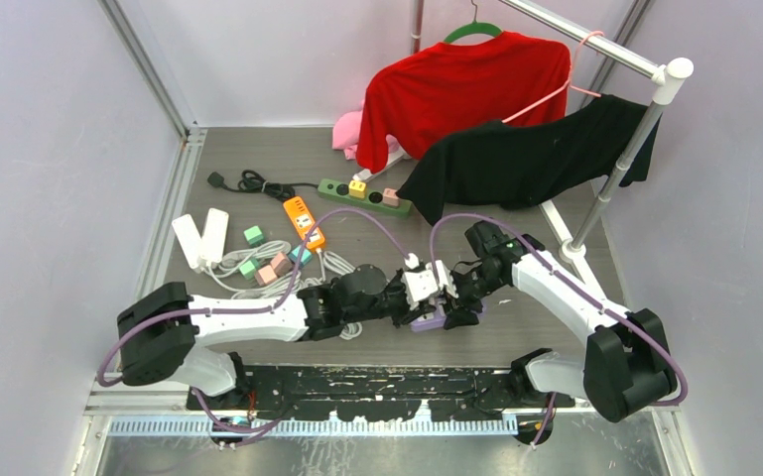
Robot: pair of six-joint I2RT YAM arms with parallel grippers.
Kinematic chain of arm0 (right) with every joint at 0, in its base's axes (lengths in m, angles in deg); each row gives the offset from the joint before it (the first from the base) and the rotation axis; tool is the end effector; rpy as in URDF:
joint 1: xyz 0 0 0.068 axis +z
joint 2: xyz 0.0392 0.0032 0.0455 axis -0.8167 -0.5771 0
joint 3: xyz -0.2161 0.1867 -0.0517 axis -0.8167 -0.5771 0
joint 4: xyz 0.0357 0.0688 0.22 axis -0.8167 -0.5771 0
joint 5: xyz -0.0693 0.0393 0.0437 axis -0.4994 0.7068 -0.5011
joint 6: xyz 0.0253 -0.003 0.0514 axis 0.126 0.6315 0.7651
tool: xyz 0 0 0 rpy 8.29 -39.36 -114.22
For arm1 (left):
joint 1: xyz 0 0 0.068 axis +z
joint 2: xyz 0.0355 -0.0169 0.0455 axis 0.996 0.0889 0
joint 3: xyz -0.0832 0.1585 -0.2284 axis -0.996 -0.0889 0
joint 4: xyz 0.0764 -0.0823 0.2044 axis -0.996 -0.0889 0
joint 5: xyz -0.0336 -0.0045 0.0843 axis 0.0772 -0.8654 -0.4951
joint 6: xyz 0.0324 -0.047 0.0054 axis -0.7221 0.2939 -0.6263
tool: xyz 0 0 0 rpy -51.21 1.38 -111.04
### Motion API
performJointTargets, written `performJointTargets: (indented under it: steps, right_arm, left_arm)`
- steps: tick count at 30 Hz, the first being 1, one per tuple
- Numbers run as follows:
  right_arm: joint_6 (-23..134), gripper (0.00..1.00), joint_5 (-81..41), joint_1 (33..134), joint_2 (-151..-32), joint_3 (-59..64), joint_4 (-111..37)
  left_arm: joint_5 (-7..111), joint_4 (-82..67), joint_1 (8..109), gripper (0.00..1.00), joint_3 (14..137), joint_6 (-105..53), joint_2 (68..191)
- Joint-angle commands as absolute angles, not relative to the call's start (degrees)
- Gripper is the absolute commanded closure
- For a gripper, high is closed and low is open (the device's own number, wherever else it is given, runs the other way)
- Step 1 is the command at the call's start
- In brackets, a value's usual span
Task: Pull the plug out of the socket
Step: Remove the plug from the socket, then place the plug at the center of the board.
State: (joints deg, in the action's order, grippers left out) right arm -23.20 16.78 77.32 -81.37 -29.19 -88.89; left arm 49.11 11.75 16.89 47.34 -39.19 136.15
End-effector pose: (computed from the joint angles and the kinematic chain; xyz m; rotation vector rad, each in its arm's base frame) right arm 0.1412 0.0896 0.2347 -1.9224 1.6416 0.8434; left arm 0.1076 -0.2765 0.2752 1.1708 1.5698 -0.8725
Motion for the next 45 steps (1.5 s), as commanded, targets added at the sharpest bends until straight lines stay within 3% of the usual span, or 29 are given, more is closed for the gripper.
performJointTargets:
  steps: [1, 10, 17, 23, 27, 35, 40, 45]
  right_arm:
    - [-22.4, 0.99, 15.4, 77.0, -81.4, -27.3, -86.1]
    - [-22.2, 0.99, 15.0, 76.9, -81.8, -27.3, -85.9]
    - [-21.8, 0.99, 15.2, 76.5, -81.4, -27.0, -85.9]
    - [-21.1, 0.99, 15.7, 75.5, -80.7, -26.8, -85.7]
    - [-20.9, 0.99, 15.6, 75.3, -80.9, -26.9, -85.6]
    - [-20.1, 0.99, 15.2, 74.9, -80.5, -27.0, -85.0]
    - [-19.9, 0.99, 15.4, 74.6, -80.6, -27.0, -85.0]
    - [-19.9, 0.99, 15.6, 74.5, -80.6, -27.1, -85.1]
  left_arm:
    - [43.0, 8.7, 13.6, 1.0, 50.5, -49.1, 132.4]
    - [47.9, 17.8, 17.0, 1.0, 46.3, -38.0, 128.9]
    - [49.1, 15.9, 18.5, 1.0, 44.6, -35.8, 127.3]
    - [41.1, 9.5, 21.0, 1.0, 41.3, -26.2, 123.3]
    - [41.4, 4.7, 30.3, 1.0, 37.7, -16.0, 119.2]
    - [49.3, 3.1, 58.3, 1.0, 29.1, 2.6, 111.2]
    - [50.9, 1.2, 71.9, 1.0, 29.6, 11.3, 114.4]
    - [45.0, -6.6, 77.0, 1.0, 35.7, 16.9, 122.7]
